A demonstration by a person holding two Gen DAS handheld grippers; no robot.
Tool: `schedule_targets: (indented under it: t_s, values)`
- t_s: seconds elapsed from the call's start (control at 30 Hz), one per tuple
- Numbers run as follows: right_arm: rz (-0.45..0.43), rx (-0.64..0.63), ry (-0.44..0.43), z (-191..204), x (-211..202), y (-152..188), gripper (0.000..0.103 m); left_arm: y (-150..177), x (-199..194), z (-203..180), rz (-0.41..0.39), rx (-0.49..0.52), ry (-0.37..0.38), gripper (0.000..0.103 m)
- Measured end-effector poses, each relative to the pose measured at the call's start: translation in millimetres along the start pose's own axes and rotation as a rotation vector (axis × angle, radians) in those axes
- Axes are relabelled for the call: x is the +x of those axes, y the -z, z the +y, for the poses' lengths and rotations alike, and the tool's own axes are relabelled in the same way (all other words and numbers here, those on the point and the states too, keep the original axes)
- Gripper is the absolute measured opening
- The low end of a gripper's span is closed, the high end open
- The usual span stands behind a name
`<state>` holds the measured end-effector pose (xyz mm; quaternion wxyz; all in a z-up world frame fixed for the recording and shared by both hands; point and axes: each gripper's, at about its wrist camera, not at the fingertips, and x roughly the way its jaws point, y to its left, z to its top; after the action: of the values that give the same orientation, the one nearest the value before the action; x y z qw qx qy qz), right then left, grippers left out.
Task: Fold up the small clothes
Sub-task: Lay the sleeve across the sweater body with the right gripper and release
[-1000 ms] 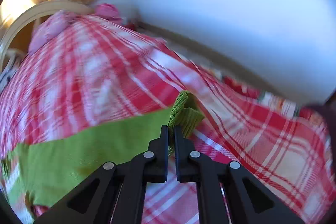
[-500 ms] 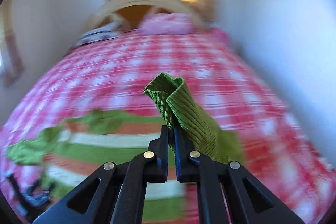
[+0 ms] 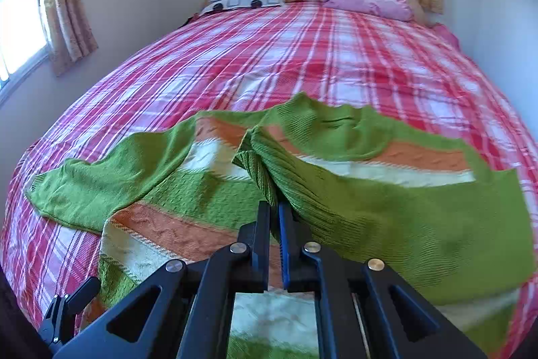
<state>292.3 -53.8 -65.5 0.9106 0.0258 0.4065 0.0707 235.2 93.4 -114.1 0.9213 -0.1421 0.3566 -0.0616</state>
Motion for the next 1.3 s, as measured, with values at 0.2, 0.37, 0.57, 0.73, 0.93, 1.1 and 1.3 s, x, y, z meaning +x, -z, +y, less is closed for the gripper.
schedule_targets:
  t_s: [0.2,0.37,0.57,0.73,0.93,1.1,1.3]
  values:
    - [0.047,0.014,-0.200,17,17,5,0.016,1,-1,0,-0.003,-0.005,0.006,0.103]
    - [-0.123,0.112,-0.212,0,-22,-1,0.016,1,-1,0,-0.003,-0.004,0.005,0.103]
    - [-0.030,0.146,-0.054,-26,-9,-3,0.016,1,-1,0,0.000,0.000,-0.001,0.103]
    - [-0.010,0.035,-0.104,-3,-6,9,0.052,0,-1,-1,0.001,-0.001,-0.001,0.103]
    - [0.020,-0.092,-0.093,19,7,10,0.046,1,-1,0,-0.002,-0.006,0.006,0.103]
    - [-0.020,-0.103,-0.108,19,-9,11,0.041,1,-1,2,-0.005,-0.013,0.015,0.103]
    - [0.050,-0.194,-0.009,26,23,12,0.016,1,-1,2,-0.005,-0.014,0.015,0.103]
